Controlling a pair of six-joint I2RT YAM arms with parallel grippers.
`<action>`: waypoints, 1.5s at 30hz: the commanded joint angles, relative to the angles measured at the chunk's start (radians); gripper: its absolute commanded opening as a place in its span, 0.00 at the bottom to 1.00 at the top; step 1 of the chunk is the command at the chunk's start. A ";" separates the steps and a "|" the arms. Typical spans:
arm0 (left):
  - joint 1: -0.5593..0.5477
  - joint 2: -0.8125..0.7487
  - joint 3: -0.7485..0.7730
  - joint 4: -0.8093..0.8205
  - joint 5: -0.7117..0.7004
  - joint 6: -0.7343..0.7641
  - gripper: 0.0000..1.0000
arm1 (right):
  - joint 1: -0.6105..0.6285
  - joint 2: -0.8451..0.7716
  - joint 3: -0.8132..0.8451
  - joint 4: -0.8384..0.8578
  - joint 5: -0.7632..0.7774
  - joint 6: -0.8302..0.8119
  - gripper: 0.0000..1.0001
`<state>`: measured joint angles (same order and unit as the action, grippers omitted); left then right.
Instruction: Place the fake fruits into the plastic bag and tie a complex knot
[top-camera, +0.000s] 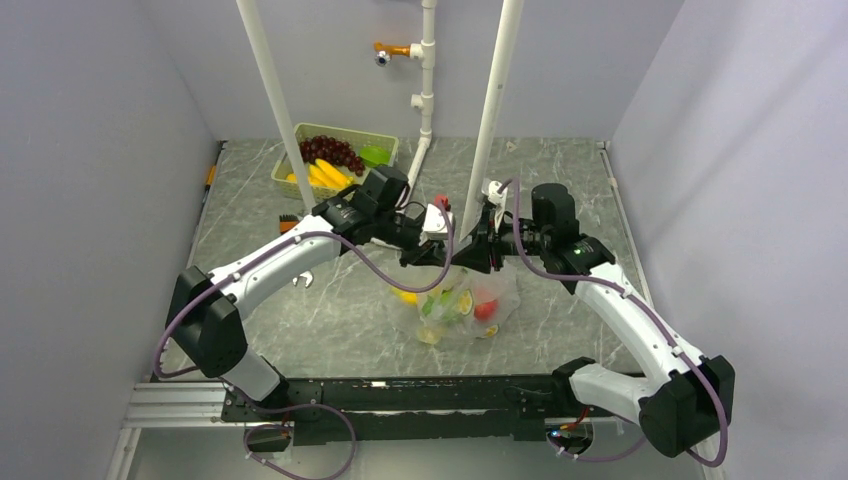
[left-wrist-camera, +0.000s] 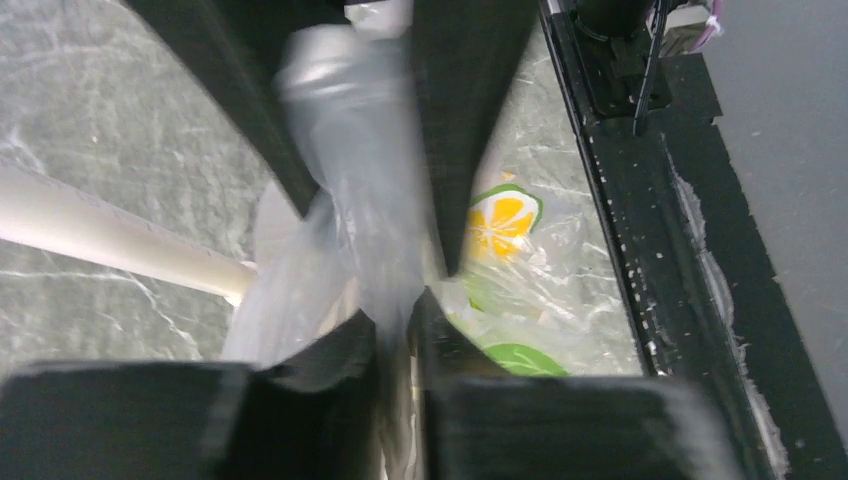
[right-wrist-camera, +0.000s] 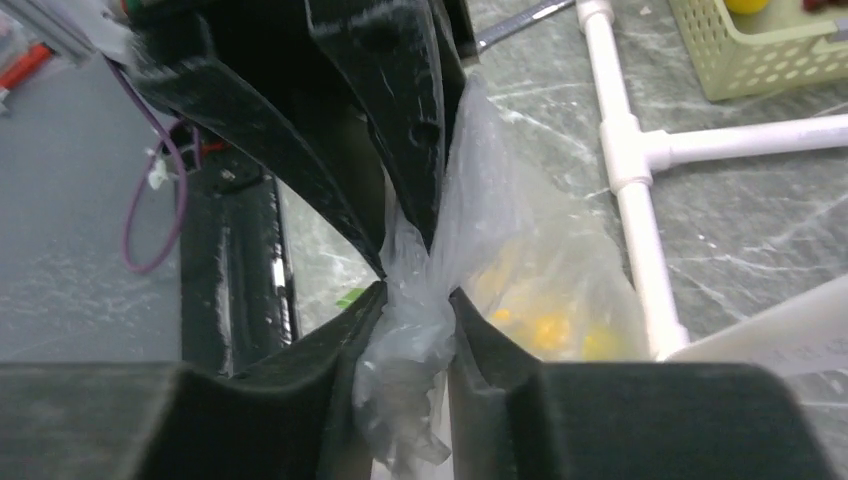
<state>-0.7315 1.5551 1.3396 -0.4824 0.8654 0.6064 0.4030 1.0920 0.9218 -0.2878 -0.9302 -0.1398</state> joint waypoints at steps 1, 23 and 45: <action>0.026 -0.045 0.034 -0.017 0.055 -0.011 0.34 | 0.005 -0.023 -0.027 0.011 0.037 -0.069 0.19; 0.136 -0.032 0.109 -0.068 0.114 0.118 0.73 | 0.012 -0.061 -0.038 0.011 -0.021 -0.165 0.01; 0.148 -0.125 0.142 0.015 0.220 0.036 0.00 | 0.009 -0.028 -0.146 -0.027 0.052 -0.224 0.13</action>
<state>-0.6106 1.4979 1.4513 -0.5842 1.0153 0.7048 0.4141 1.0504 0.8101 -0.2745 -0.9154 -0.3386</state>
